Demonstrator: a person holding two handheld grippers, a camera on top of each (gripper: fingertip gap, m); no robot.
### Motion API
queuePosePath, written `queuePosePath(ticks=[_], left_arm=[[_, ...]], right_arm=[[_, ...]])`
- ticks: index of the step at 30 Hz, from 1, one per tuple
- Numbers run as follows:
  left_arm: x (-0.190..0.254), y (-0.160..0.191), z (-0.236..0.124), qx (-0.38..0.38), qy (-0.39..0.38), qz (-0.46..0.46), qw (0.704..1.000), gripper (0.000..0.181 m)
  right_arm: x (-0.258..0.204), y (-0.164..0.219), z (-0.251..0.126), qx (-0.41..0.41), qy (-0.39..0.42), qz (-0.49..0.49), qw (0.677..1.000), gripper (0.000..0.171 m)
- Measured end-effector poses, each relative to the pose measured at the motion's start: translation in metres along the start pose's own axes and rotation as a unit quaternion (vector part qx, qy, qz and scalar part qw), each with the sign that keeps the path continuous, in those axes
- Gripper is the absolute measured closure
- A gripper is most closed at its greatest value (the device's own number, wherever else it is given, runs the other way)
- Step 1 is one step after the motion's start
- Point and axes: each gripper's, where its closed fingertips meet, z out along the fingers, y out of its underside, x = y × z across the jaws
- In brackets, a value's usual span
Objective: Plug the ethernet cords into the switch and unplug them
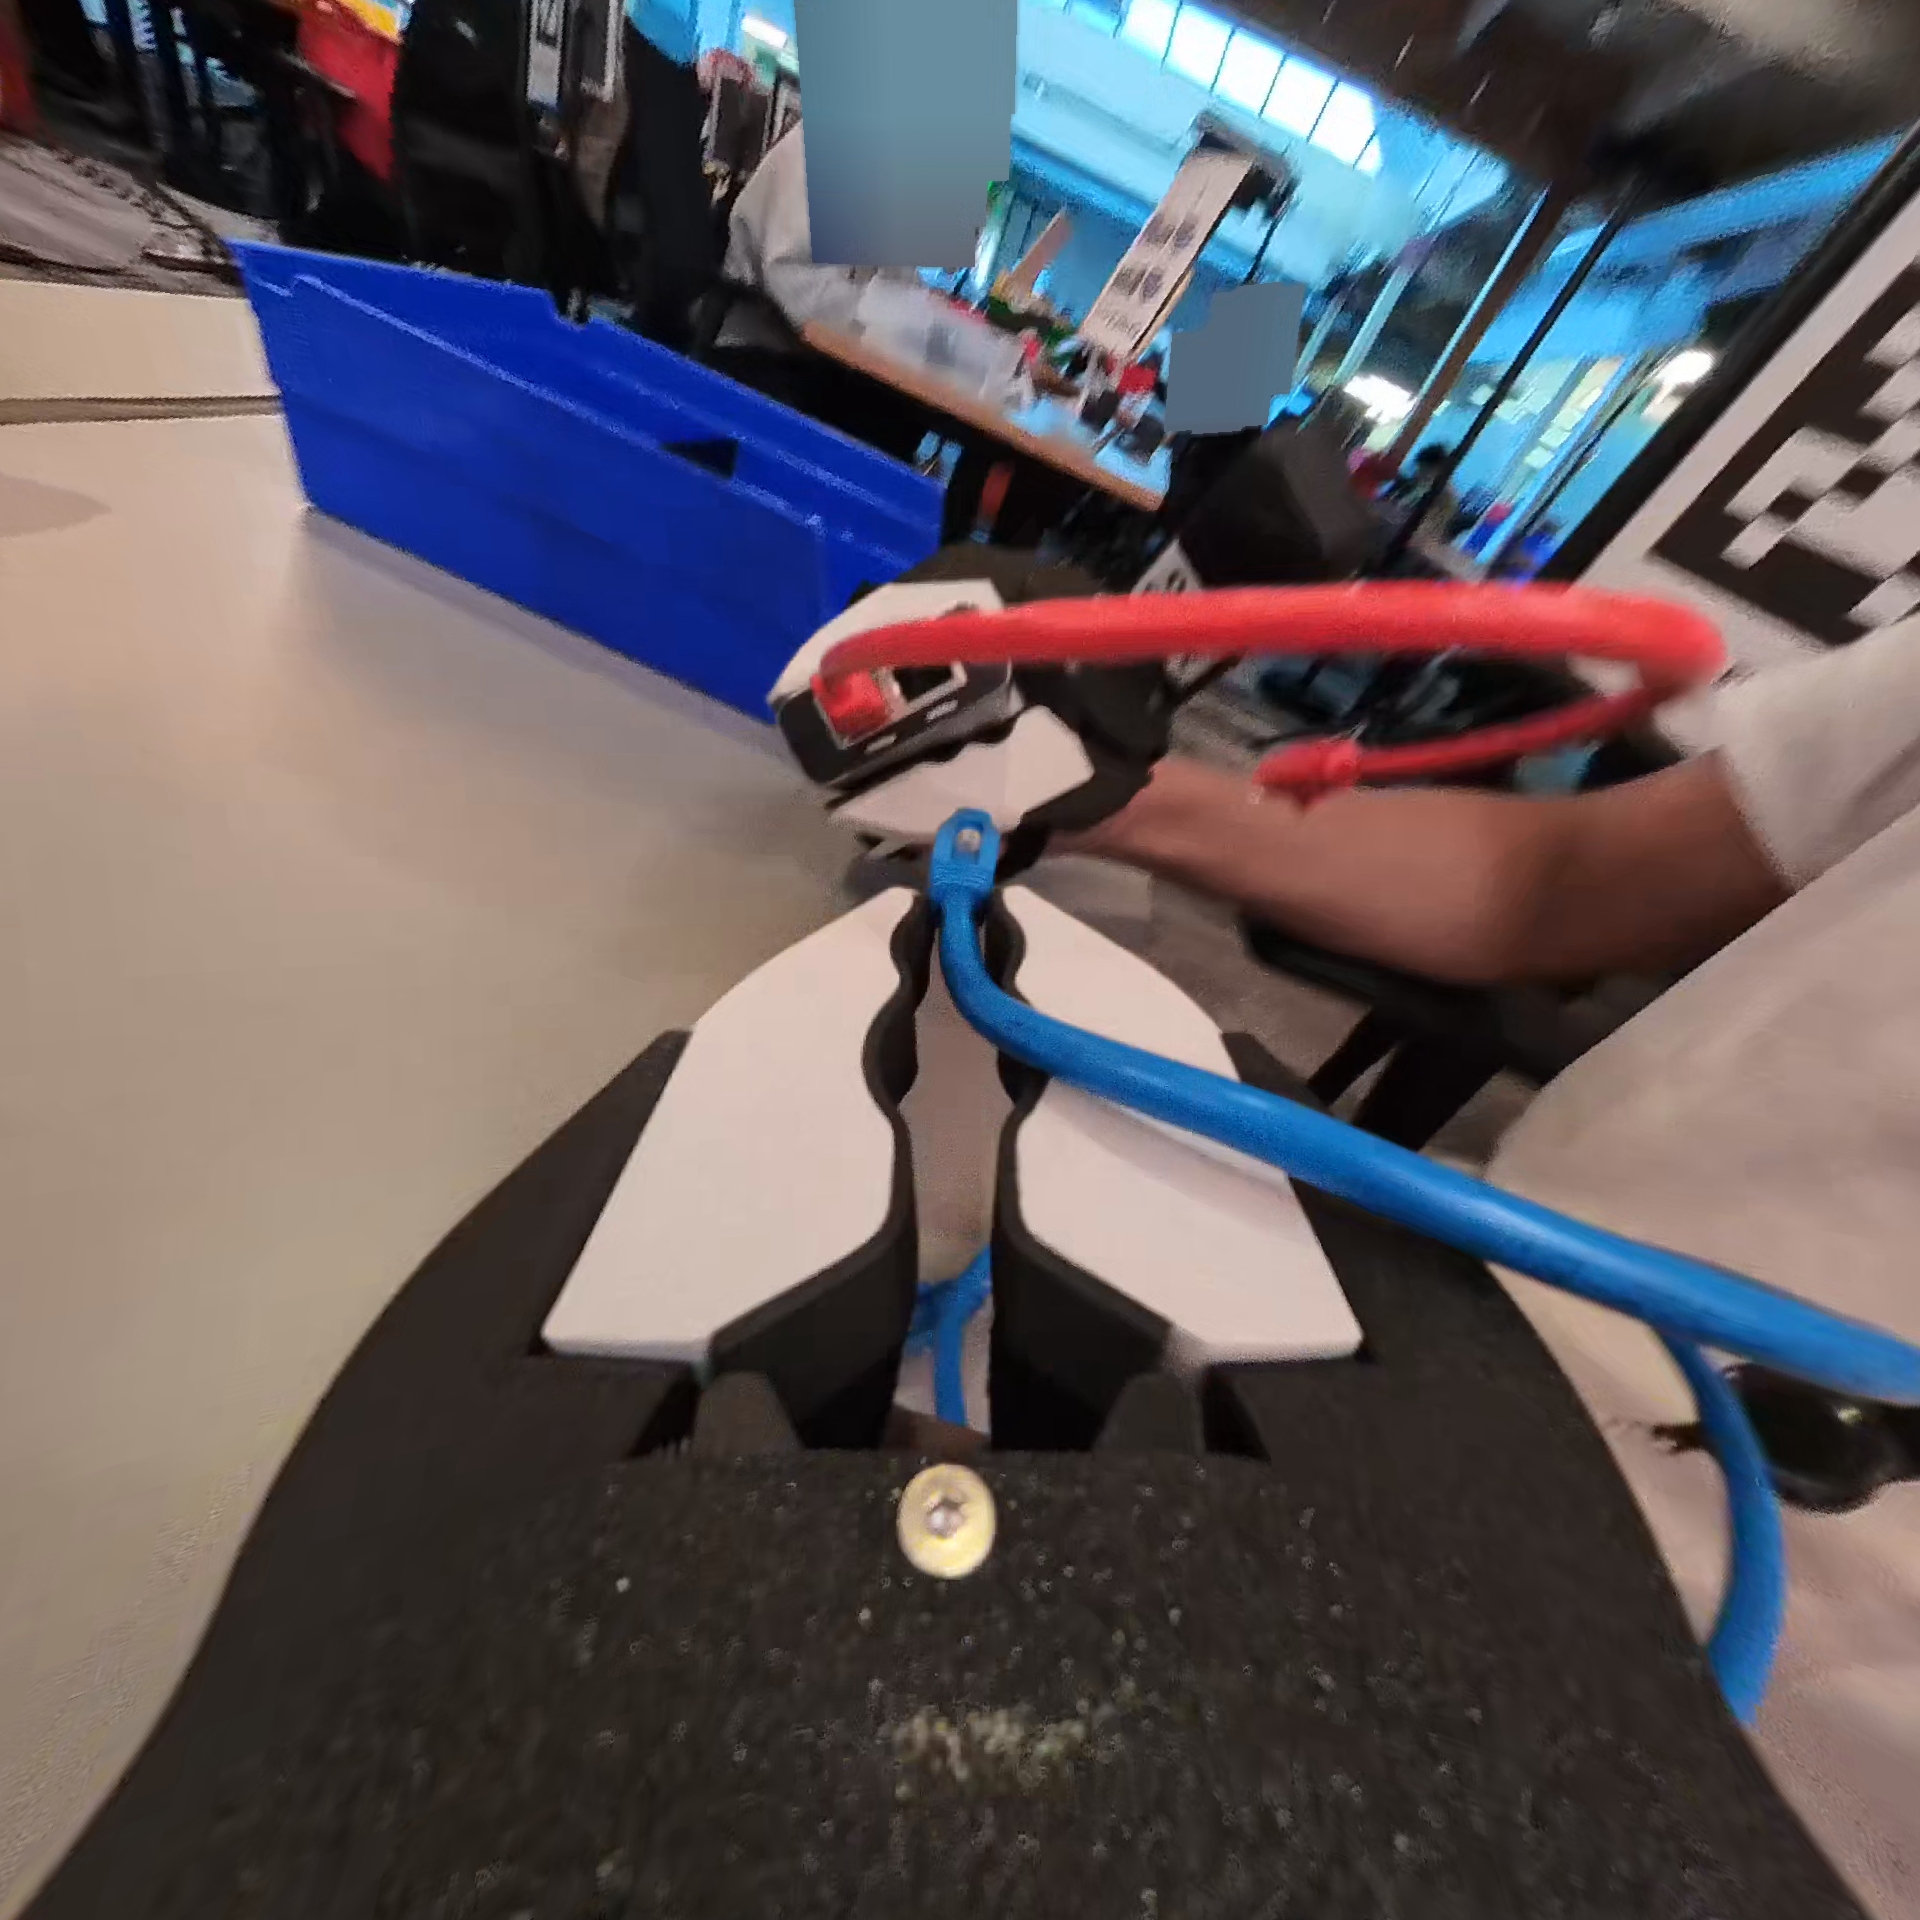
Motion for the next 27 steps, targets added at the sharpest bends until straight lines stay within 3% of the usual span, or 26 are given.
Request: queuePosePath(ticks=[5, 14, 18, 27], left_arm=[[0.021, -0.013, 0.011, 0.028, 0.049, -0.043, 0.997, 0.172], [0.009, -0.025, 0.005, 0.071, 0.014, -0.077, 0.994, 0.172], [-0.003, -0.016, 0.005, 0.034, -0.023, -0.072, 0.997, 0.172], [-0.008, -0.008, 0.007, 0.019, -0.022, -0.101, 0.995, 0.172]], right_arm=[[-0.008, -0.014, 0.007, 0.014, 0.021, -0.1, 0.995, 0.145], [-0.013, -0.012, 0.012, 0.004, 0.023, -0.13, 0.991, 0.145], [-0.012, -0.012, 0.012, 0.002, 0.025, -0.129, 0.991, 0.145], [-0.013, -0.004, 0.014, -0.017, 0.025, -0.153, 0.988, 0.145]])
